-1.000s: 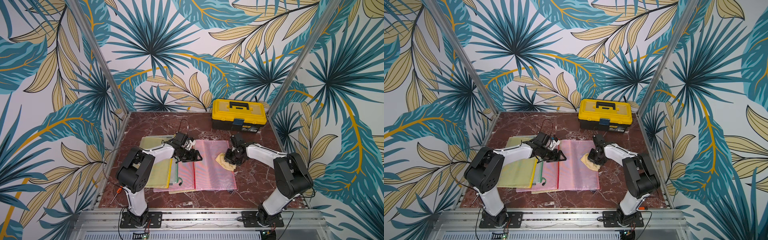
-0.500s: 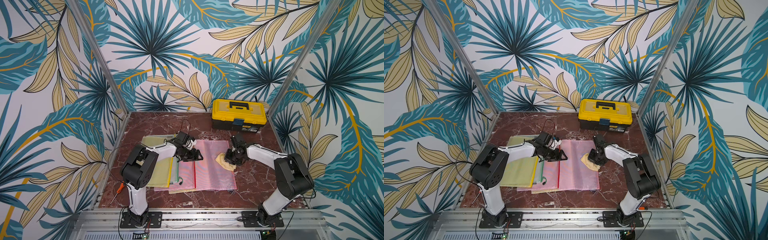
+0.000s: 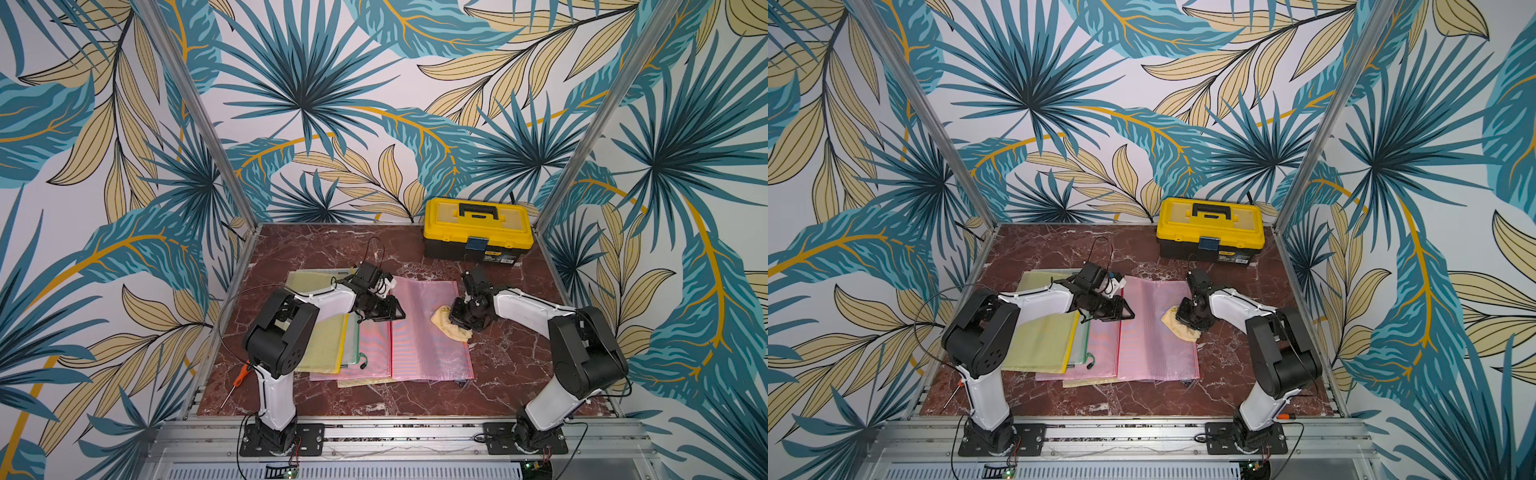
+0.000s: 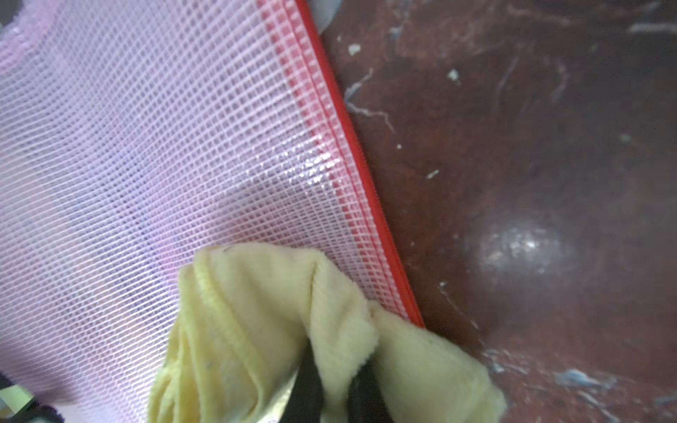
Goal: Wipe the document bag
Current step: Wipe the dirt from the document bag.
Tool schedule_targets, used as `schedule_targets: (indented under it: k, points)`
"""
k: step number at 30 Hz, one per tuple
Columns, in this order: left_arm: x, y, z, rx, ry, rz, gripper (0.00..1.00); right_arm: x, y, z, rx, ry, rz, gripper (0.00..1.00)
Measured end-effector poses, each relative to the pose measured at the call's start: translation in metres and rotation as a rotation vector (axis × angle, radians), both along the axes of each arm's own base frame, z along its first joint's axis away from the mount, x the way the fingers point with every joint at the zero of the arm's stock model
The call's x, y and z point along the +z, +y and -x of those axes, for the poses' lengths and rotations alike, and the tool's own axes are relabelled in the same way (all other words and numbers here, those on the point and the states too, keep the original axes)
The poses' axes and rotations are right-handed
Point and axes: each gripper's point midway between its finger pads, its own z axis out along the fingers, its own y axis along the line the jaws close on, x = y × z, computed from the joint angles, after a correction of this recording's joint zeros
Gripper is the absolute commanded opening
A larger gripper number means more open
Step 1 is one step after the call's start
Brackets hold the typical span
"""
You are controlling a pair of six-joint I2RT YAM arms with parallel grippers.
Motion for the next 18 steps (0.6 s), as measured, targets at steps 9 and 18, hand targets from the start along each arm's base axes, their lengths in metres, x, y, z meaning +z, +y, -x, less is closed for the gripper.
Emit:
schedule_targets:
  k: [9, 18]
  points:
    - [0.000, 0.000, 0.000, 0.014, 0.011, 0.000, 0.06, 0.000, -0.004, 0.002, -0.004, -0.004, 0.002, 0.00]
    - [0.010, -0.041, 0.012, -0.062, -0.006, 0.022, 0.00, 0.021, -0.048, 0.043, -0.104, 0.032, 0.074, 0.00]
